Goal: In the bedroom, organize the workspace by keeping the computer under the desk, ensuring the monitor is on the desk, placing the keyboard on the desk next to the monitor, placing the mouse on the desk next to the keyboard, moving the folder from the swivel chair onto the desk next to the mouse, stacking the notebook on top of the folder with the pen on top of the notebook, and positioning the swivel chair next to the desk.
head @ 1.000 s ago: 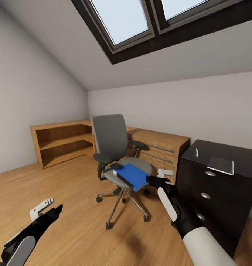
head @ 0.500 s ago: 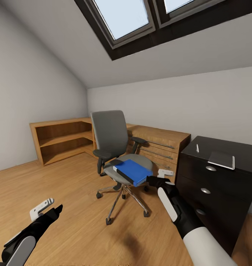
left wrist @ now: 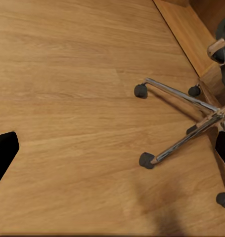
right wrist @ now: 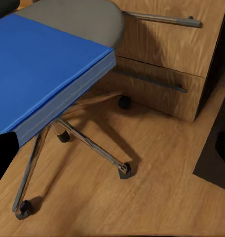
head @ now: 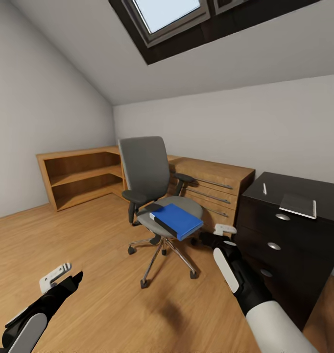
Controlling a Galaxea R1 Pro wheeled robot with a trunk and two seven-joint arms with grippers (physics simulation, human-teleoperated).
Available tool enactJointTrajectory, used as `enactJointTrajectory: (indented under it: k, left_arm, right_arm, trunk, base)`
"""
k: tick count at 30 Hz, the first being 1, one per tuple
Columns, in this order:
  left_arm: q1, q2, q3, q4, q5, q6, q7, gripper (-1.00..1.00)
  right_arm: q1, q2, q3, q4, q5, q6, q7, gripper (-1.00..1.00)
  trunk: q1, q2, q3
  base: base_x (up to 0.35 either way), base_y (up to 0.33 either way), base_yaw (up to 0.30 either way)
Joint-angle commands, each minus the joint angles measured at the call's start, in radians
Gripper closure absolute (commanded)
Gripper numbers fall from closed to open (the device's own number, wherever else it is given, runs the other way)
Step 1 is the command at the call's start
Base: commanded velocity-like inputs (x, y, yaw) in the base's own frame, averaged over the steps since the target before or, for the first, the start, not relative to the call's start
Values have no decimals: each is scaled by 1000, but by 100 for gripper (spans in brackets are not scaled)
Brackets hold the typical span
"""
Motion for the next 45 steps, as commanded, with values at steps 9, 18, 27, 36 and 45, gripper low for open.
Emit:
enactJointTrajectory:
  k: [9, 18, 27, 36, 45]
  left_arm:
    - [-1, 1, -2, 0, 7, 0, 8, -100]
    - [-1, 1, -2, 0, 7, 0, 8, -100]
    - [-1, 1, -4, 0, 7, -1, 8, -100]
    - [0, 1, -4, 0, 7, -2, 8, -100]
    - [-1, 1, -4, 0, 7, -2, 8, -100]
  right_arm:
    - [-1, -2, -75, 167, -12, -354, -4, -100]
    - [-2, 0, -78, 296, -35, -599, -1, -100]
    - [-2, -92, -82, 315, -523, -556, 397, -100]
    - [-2, -150, -87, 314, -736, -404, 486, -100]
    - [-2, -208, -98, 329, -874, -261, 638, -100]
  trunk:
    - [4, -3, -36]
    - [8, -5, -71]
    - [12, -7, -106]
    - [16, -9, -140]
    - [20, -11, -175]
  base:
    - [0, 0, 0]
    - [0, 0, 0]
    - [0, 0, 0]
    - [0, 0, 0]
    - [0, 0, 0]
